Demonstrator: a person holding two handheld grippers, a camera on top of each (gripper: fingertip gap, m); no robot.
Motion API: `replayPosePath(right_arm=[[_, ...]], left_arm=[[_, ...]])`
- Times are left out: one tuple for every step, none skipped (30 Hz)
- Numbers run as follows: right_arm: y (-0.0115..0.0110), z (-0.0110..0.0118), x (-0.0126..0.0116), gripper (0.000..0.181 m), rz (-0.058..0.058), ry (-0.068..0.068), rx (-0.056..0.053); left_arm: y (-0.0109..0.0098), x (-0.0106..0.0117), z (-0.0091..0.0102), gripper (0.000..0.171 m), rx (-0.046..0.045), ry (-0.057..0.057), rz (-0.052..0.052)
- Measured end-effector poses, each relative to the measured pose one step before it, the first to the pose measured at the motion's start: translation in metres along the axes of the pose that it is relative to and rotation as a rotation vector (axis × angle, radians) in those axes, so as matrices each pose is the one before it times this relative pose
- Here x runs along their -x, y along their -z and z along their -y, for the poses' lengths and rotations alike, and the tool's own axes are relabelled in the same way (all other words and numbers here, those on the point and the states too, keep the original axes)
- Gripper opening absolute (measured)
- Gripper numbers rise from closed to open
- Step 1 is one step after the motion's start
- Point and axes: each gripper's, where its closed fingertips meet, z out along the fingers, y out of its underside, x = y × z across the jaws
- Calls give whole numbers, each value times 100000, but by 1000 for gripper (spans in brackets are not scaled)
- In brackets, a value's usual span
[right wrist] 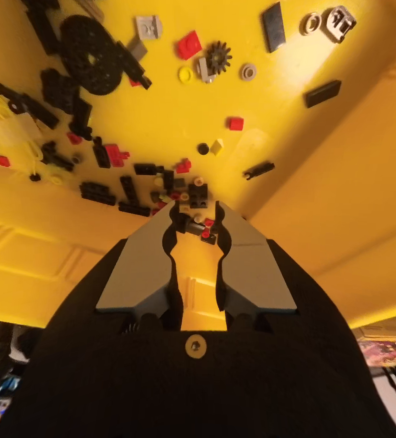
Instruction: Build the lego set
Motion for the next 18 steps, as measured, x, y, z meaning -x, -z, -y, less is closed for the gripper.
replayPosePath(right_arm=[[-109, -22, -78, 28, -251, -272, -186], [-134, -116, -188, 28, -775, 297, 473], [-162, -125, -202, 28, -637, -33, 515], [-176, -101, -209, 28, -560, -392, 327], [-202, -78, -162, 28, -267, 30, 242], [-186, -65, 14, 28, 820, -38, 67], [-89, 22, 5, 26, 855, -643, -373], [28, 166, -22, 26, 656, -212, -1126], [36, 177, -49, 22, 409, 205, -1161], [5, 150, -145, 13, -276, 331, -1119], [11, 86, -64, 13, 63, 317, -825], [16, 48, -4, 13, 311, -78, -367], [128, 183, -10, 13, -560, -21, -1198], [428, 223, 28, 13, -1429, 1063, -1942], [873, 209, 48, 13, -2261, 2103, -2312], [1344, 236, 29, 13, -2833, 1725, -3730], [1702, 172, 48, 13, -2645, 23, -4749], [1919, -122, 75, 13, -2358, -1478, -4559]], left_arm=[[-2, -26, -6, 20, -3, -11, -137], [-14, -4, -27, 20, 122, 44, -3], [-5, 23, -18, 20, 60, 196, 12], [4, 4, 9, 20, -102, 215, -58], [8, 11, -8, 20, -24, 158, 16], [-5, 16, -26, 20, 80, 168, 4], [4, -4, -8, 20, 44, 99, -79], [3, 0, 12, 20, -99, -7, 1], [0, 1, 9, 20, -10, -123, -11], [3, -7, -6, 20, 56, -84, 8], [-8, -27, -2, 20, 42, -101, -149], [11, -6, -13, 20, 48, -166, 33], [11, 11, -4, 20, 31, -228, 70], [19, 18, -39, 20, 168, -166, 59], [34, 13, -45, 20, 137, -224, 63], [20, 35, -24, 20, 42, -165, 192], [6, 13, -22, 20, 103, -16, 40], [-3, -2, -30, 20, 131, -43, -28]])
